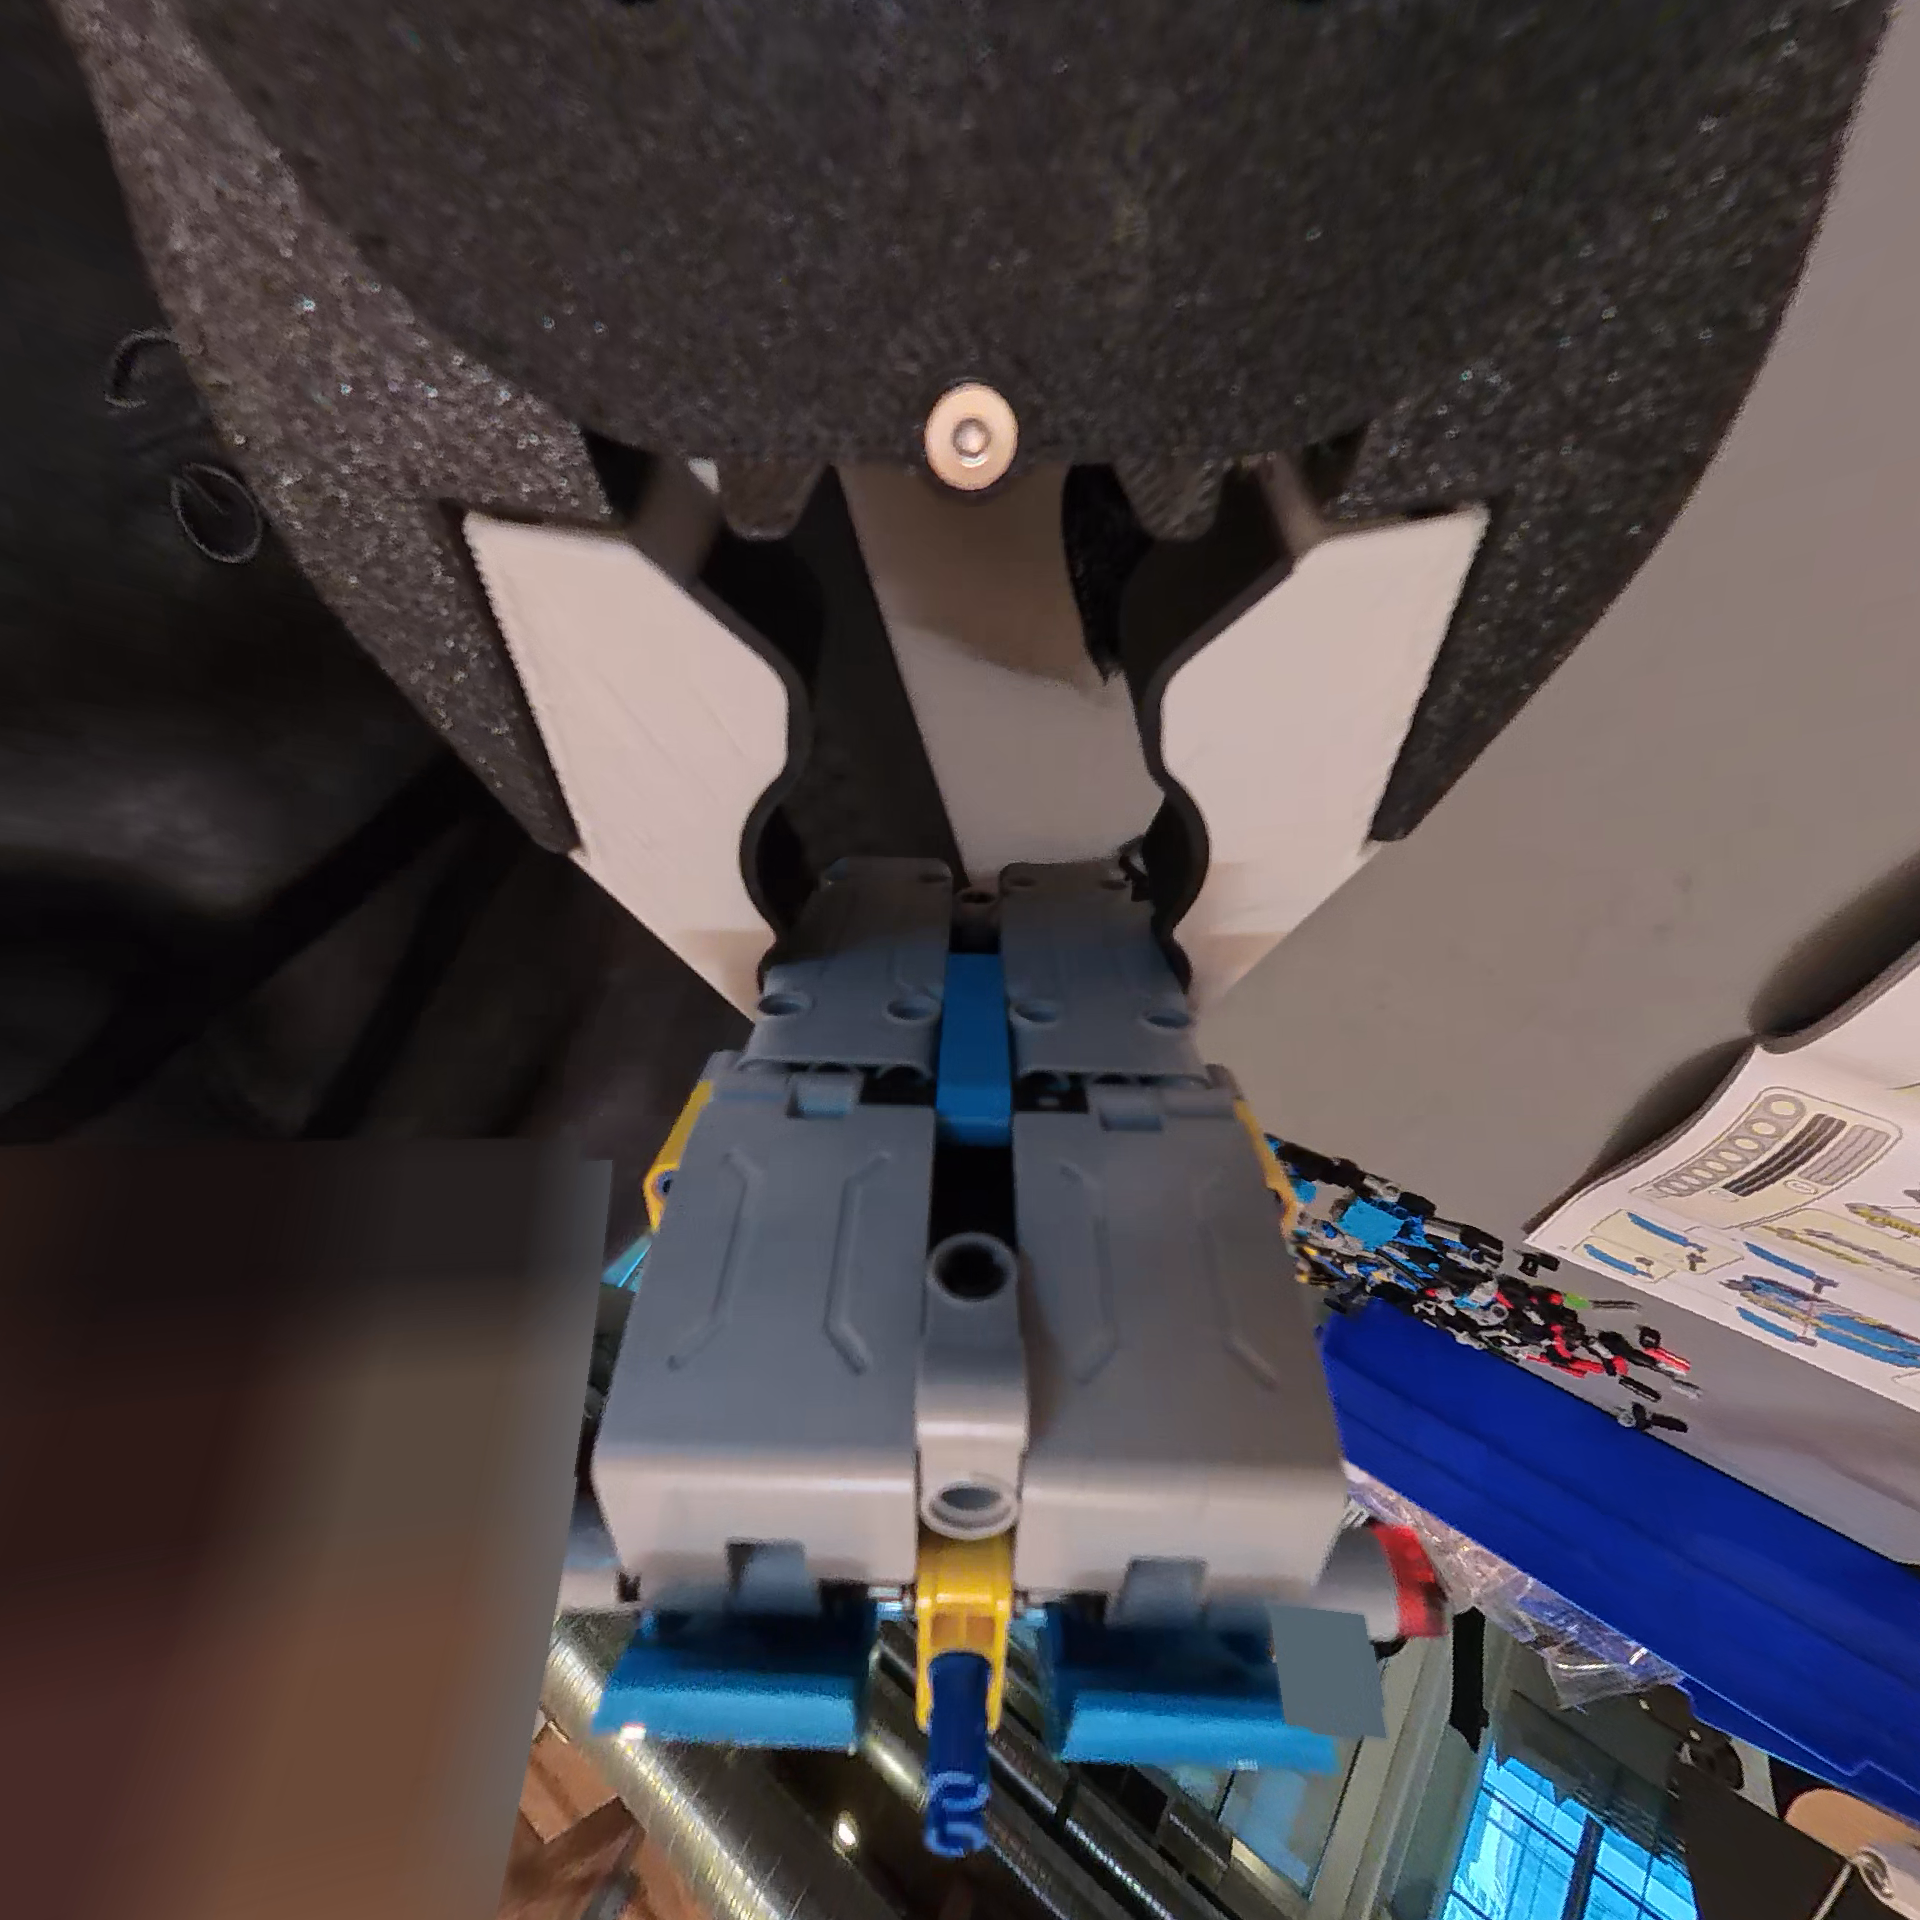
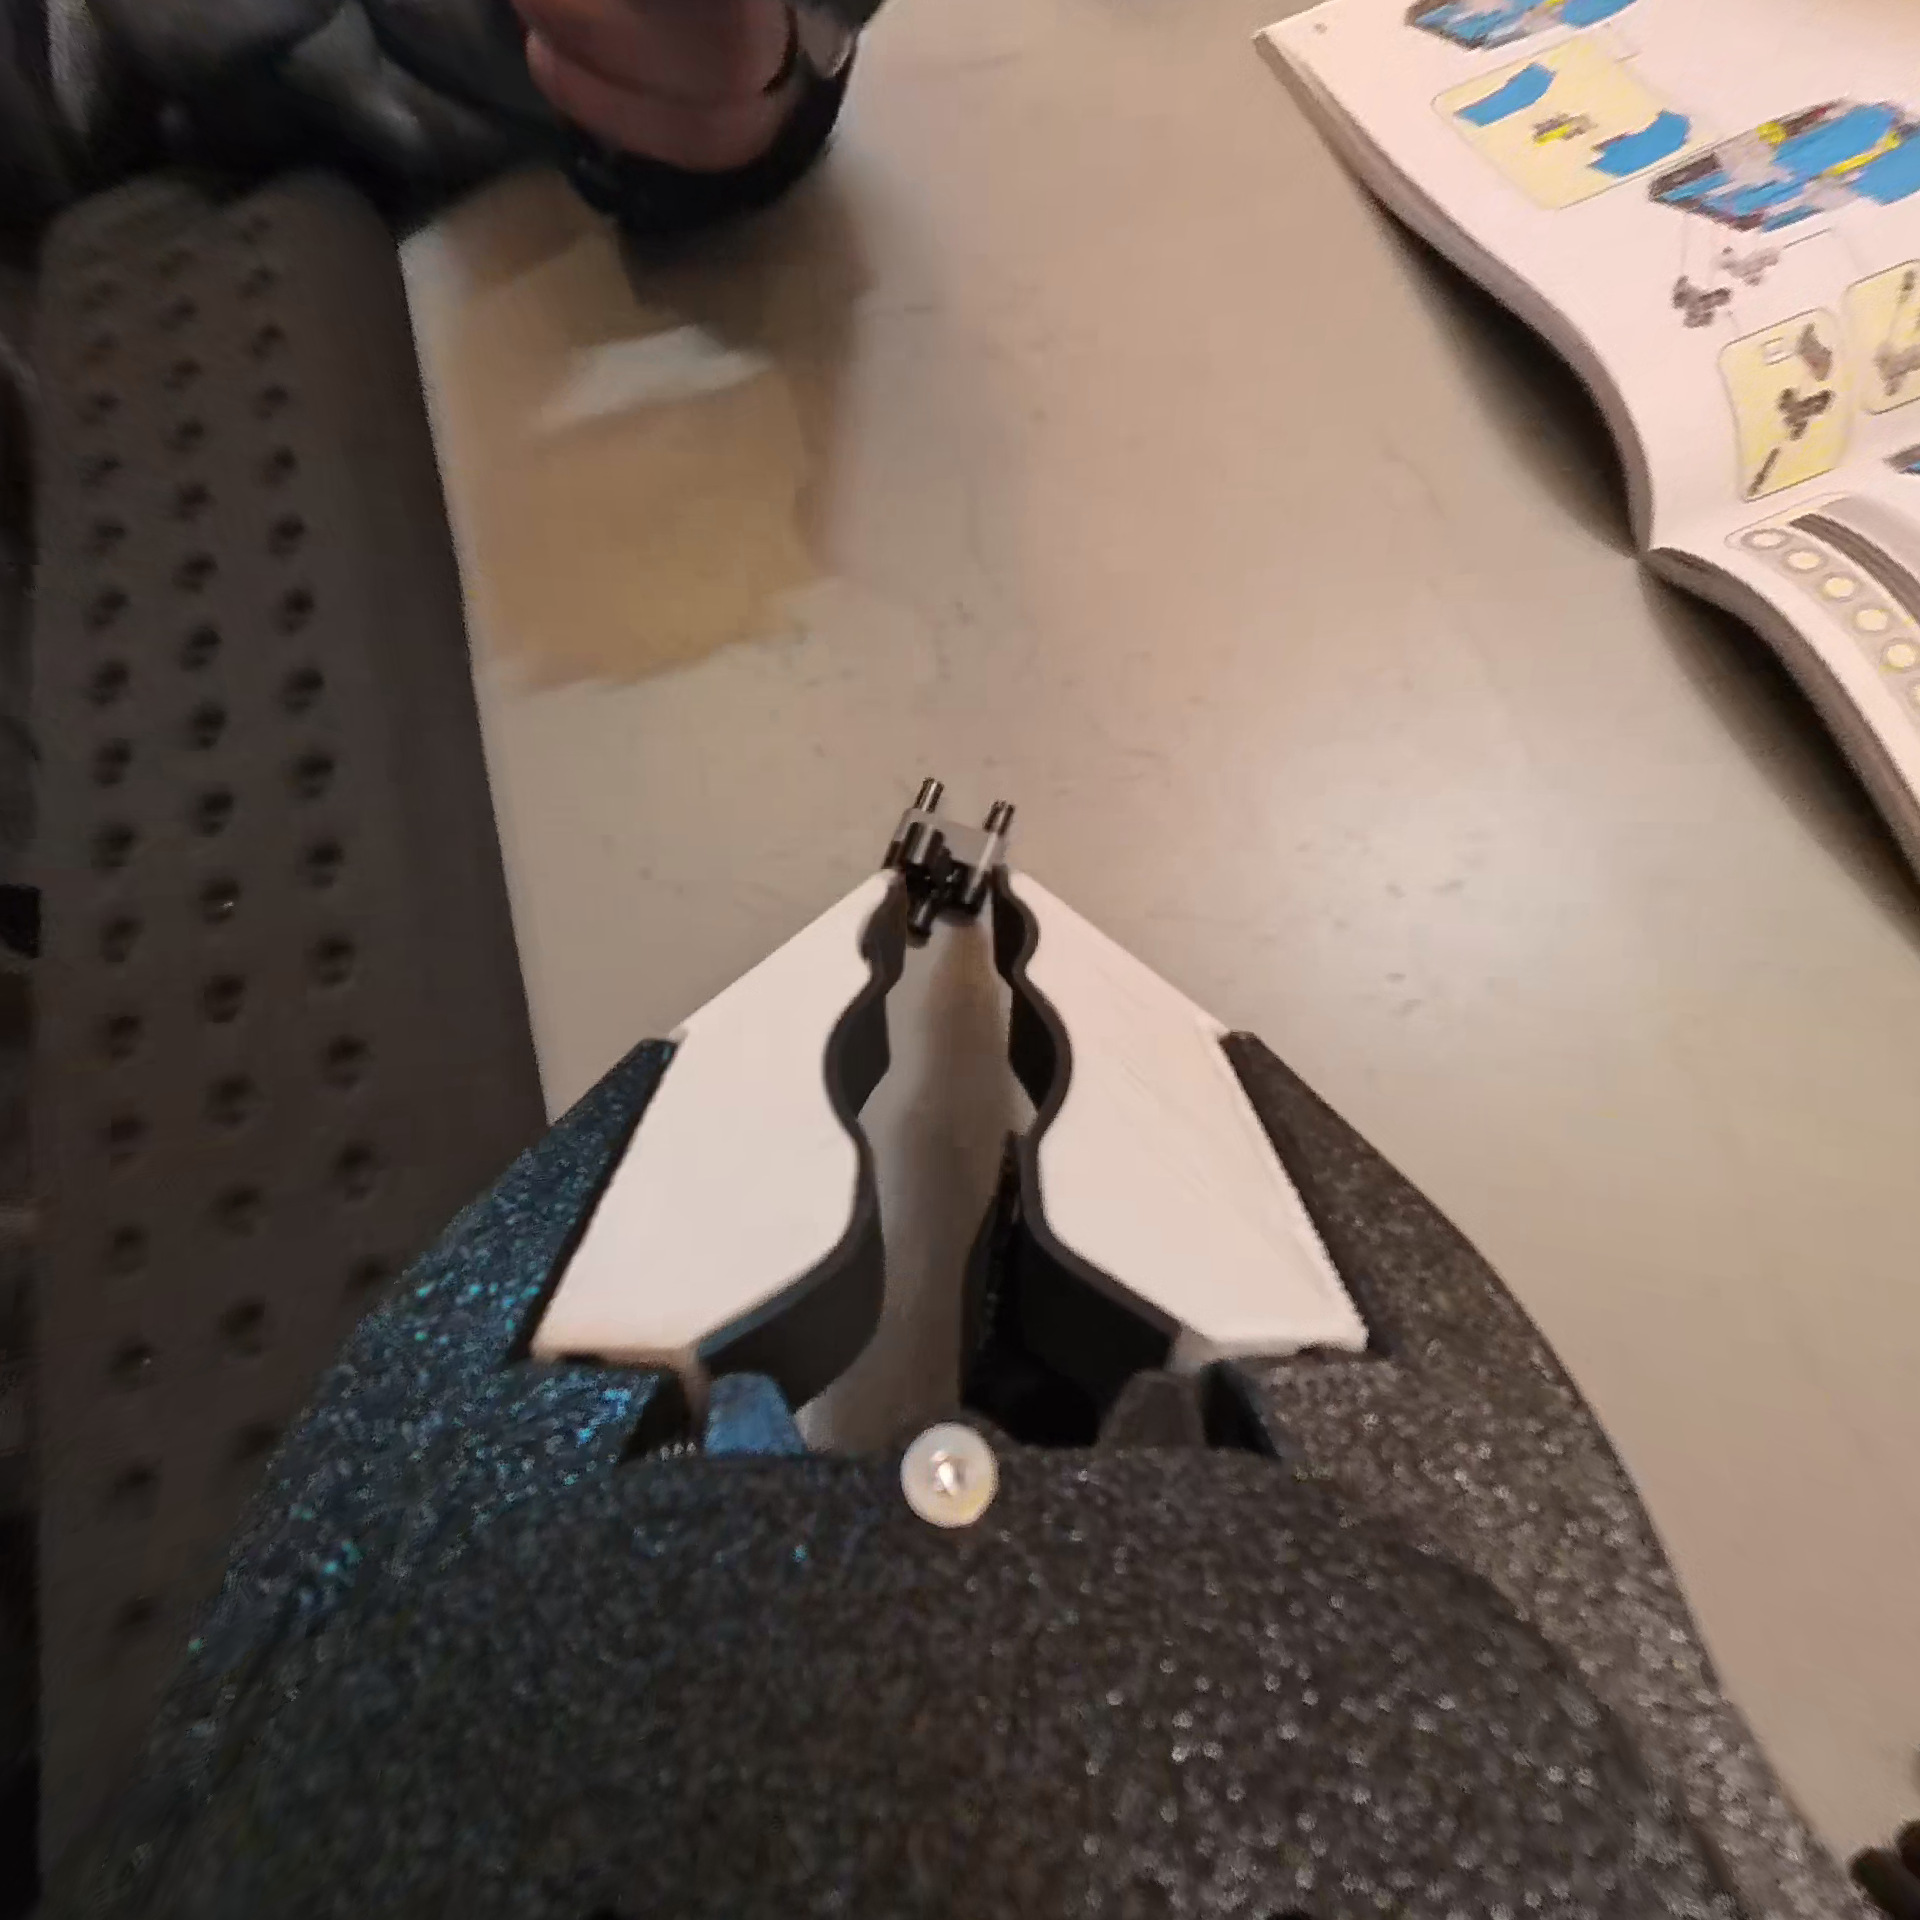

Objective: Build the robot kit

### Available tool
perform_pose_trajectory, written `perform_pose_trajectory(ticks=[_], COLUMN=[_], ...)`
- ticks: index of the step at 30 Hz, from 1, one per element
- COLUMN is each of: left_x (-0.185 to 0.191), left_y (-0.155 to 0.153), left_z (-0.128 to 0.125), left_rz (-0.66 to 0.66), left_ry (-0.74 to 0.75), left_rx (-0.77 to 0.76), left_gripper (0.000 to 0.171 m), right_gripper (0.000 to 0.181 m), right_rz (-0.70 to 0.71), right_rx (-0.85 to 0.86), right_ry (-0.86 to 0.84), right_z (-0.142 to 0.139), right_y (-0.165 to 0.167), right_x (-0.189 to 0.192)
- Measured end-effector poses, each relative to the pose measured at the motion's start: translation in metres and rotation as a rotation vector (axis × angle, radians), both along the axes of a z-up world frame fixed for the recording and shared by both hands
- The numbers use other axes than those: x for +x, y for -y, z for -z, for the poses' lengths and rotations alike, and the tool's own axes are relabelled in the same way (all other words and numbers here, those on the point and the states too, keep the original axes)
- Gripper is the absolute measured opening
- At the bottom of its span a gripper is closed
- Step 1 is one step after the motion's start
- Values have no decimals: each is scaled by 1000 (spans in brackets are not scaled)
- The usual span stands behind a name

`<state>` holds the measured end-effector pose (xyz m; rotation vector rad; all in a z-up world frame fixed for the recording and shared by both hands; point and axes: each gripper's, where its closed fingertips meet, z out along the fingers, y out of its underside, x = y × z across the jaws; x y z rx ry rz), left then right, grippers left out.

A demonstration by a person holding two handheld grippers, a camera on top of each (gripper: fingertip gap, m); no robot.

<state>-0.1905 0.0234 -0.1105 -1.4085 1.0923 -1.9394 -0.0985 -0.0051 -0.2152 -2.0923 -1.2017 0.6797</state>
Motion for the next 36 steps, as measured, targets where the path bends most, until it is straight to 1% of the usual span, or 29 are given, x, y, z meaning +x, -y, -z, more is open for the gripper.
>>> perform_pose_trajectory(ticks=[3,6,8,10,11,13,16,17,18,20,21,22,23,27,30,32,34,36], left_x=[-1,-3,-3,-3,-3,-2,-1,-1,-1,-1,-1,0,0,0,0,0,0,0], left_y=[1,3,4,6,7,8,7,7,7,7,8,9,10,11,12,11,11,11], left_z=[-3,-6,-7,-7,-6,-5,-4,-3,-3,-2,-2,-1,-1,0,0,0,0,0], left_rz=[10,23,30,32,34,31,28,26,26,28,29,31,34,40,41,41,41,41], left_ry=[17,38,41,41,38,31,23,19,16,11,8,6,4,-3,-3,-2,-4,-5], left_rx=[-18,-35,-30,-16,-9,6,10,11,13,17,21,24,27,33,32,31,31,29], left_gripper=[65,65,66,65,65,65,66,66,66,65,65,66,66,66,65,65,65,65], right_gripper=[14,14,13,0,0,0,0,0,0,1,12,26,35,48,42,39,30,23], right_rz=[-7,-12,-6,2,9,6,13,15,10,-68,-94,-89,-72,28,95,105,118,102], right_rx=[21,30,29,38,57,97,177,179,164,69,26,12,16,12,-10,29,74,75], right_ry=[-20,36,31,21,20,-12,-132,-137,-113,-31,3,16,11,8,21,48,78,75], right_z=[-4,6,6,5,3,-6,-36,-38,-32,-8,2,7,7,8,13,14,15,15], right_y=[-1,0,-2,-4,-7,-9,-12,-12,-11,5,13,15,15,2,-5,-9,-13,-11], right_x=[-3,-3,-4,-4,-3,-5,-12,-12,-9,-5,-3,-2,-2,-1,-5,-6,-5,-6])
